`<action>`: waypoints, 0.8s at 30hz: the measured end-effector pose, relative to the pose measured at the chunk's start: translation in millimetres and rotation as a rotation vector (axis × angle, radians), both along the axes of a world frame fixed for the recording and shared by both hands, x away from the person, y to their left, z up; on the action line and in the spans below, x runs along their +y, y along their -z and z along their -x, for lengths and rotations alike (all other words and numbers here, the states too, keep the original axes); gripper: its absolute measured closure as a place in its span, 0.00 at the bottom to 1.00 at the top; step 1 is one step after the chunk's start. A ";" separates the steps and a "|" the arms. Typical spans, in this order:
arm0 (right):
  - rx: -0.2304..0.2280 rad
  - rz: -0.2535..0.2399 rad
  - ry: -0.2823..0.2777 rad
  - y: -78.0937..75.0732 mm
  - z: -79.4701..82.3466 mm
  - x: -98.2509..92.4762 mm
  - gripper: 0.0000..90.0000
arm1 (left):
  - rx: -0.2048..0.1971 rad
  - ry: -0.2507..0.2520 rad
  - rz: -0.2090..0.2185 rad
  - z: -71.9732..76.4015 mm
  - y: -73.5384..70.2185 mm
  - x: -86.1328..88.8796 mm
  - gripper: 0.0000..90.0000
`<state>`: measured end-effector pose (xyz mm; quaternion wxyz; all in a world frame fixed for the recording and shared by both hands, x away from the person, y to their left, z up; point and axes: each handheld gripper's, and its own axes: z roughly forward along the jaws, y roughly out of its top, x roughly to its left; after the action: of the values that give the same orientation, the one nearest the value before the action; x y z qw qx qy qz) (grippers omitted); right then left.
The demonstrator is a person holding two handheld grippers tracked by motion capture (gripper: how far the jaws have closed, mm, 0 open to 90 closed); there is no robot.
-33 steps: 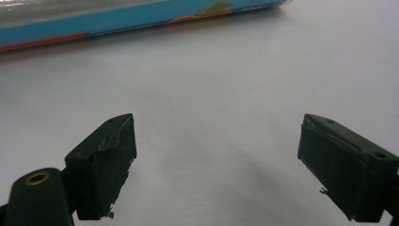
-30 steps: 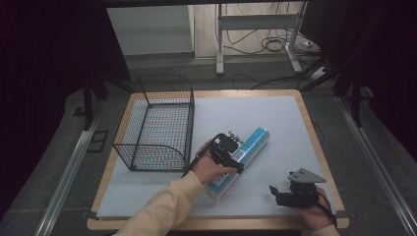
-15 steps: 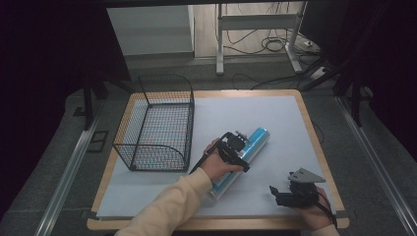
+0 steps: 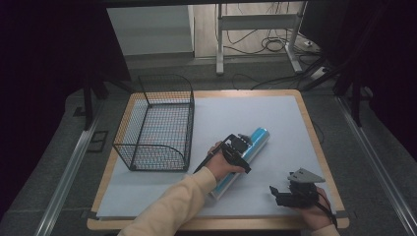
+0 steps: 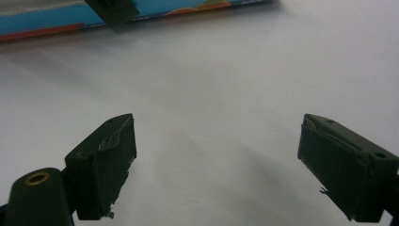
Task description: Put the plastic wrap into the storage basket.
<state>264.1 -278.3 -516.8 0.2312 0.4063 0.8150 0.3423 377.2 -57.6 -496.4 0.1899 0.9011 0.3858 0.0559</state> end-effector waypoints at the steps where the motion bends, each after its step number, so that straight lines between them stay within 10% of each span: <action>1: 0.000 0.000 0.000 0.0 0.0 0.0 0.13 | 0.000 0.000 0.000 0.0 0.0 0.0 0.21; 24: 0.012 -0.011 0.009 0.1 -1.3 -2.2 0.13 | 0.112 0.019 0.005 -9.7 -0.9 1.6 0.33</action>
<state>265.3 -280.5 -516.8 0.2256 0.4131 0.8128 0.3433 386.9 -56.0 -495.5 0.1710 0.9059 0.3874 0.0027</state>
